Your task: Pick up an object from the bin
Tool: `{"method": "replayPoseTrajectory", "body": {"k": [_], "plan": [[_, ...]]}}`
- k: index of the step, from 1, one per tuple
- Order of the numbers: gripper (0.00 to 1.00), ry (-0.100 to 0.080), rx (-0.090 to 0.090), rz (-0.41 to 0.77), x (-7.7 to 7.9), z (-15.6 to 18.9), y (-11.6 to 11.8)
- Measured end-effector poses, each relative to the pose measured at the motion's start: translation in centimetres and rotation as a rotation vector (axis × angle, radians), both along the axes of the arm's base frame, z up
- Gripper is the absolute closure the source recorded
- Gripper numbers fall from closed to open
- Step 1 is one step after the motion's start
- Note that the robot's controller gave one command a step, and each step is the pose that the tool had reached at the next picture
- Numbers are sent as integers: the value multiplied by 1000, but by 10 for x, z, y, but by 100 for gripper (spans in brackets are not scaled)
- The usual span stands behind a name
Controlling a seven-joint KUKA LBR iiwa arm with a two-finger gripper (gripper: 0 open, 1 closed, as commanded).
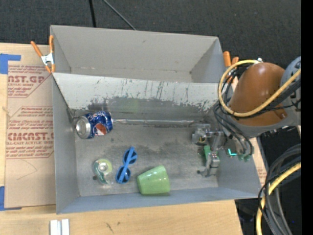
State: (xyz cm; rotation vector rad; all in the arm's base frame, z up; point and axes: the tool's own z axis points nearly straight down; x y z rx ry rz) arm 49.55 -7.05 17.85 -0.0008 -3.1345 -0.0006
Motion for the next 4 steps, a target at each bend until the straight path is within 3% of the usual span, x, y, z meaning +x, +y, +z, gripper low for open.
{"method": "replayPoseTrajectory", "body": {"k": [1, 2, 4], "plan": [[0, -7, 0, 115, 52, -69, -42], [0, -3, 6, 104, 75, -102, -78], [0, -9, 0, -173, 75, -105, -84]]}}
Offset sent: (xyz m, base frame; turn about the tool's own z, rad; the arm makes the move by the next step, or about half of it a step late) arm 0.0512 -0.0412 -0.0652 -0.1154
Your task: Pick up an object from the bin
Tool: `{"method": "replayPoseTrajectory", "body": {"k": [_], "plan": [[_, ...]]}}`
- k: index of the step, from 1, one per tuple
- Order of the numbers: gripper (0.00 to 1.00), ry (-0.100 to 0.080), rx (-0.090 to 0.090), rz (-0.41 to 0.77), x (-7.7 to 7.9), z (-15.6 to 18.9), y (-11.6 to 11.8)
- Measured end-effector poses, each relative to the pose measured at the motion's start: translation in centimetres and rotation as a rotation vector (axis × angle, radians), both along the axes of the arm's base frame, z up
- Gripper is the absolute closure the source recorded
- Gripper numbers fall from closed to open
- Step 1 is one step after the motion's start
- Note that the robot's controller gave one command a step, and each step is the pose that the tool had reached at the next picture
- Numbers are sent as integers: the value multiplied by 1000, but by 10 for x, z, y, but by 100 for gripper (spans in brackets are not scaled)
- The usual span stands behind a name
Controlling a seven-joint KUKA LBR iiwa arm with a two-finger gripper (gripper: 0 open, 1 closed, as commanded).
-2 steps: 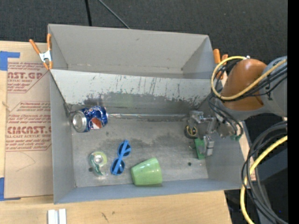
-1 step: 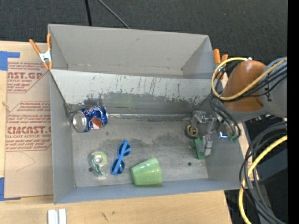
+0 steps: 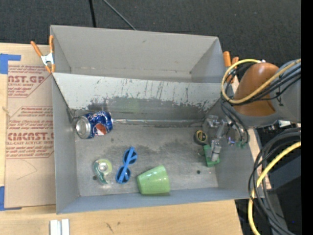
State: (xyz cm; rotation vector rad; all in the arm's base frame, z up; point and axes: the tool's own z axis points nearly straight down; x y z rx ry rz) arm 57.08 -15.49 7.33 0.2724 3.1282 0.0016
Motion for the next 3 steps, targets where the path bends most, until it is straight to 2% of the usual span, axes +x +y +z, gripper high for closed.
{"method": "replayPoseTrajectory", "body": {"k": [1, 2, 3], "plan": [[0, -1, 1, -30, 10, 0, 0], [0, -5, -3, 373, -19, 5, 2], [100, -12, -5, 371, -17, 7, 2]]}}
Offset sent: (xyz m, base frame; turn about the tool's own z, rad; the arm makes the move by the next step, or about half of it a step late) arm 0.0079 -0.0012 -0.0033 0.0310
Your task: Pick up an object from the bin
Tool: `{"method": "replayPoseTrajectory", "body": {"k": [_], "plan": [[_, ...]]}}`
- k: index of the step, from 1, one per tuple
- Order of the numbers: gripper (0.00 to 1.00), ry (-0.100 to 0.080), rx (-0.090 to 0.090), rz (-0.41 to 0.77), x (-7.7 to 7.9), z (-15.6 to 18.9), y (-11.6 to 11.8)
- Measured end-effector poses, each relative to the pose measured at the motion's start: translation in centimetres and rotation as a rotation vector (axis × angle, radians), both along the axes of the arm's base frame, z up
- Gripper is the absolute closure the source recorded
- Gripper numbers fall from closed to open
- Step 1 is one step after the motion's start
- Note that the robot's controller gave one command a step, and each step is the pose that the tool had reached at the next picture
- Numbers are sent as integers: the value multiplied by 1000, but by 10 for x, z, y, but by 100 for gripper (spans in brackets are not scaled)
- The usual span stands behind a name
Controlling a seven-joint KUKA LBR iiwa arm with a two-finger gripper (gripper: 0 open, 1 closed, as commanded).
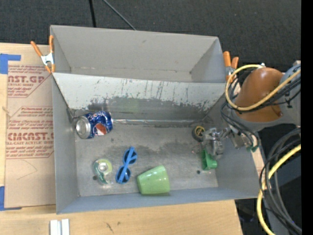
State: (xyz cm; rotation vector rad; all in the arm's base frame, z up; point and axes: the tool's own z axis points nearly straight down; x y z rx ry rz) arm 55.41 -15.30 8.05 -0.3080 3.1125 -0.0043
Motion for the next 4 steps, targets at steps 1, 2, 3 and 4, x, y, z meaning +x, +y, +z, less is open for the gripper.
{"method": "replayPoseTrajectory", "body": {"k": [1, 2, 3, 4], "plan": [[0, 10, 2, 1, -3, -3, 1], [0, 7, 2, -20, -68, -9, 7], [0, -2, -3, 245, -69, -8, 8], [0, 12, -1, 550, -52, -1, 34]]}}
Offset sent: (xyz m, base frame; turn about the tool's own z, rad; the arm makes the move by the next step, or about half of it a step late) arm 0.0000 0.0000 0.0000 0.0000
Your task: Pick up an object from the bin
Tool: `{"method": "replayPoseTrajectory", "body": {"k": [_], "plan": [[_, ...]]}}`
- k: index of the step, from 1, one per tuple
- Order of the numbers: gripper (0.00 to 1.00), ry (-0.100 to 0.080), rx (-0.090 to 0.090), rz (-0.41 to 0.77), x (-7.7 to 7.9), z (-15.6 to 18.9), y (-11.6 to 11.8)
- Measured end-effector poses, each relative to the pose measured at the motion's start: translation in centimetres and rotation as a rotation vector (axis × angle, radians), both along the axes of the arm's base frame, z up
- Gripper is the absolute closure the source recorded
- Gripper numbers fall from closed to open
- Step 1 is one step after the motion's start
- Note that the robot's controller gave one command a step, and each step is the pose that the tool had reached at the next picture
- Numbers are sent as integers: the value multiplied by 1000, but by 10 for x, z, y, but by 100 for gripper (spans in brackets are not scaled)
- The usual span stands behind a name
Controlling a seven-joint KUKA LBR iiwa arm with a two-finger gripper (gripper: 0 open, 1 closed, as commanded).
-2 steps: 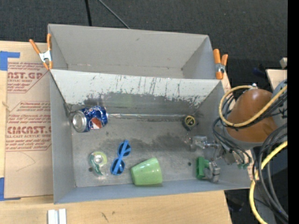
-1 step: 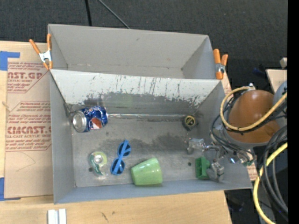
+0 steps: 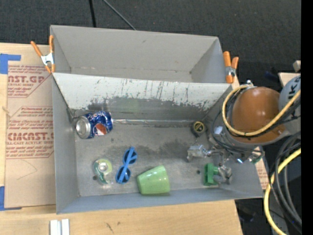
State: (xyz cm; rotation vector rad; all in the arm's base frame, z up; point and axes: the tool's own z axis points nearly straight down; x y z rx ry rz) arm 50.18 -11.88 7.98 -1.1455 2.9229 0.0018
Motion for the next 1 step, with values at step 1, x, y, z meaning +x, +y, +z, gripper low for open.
{"method": "replayPoseTrajectory", "body": {"k": [1], "plan": [[100, -2, 0, -3, 1, 1, -1]]}}
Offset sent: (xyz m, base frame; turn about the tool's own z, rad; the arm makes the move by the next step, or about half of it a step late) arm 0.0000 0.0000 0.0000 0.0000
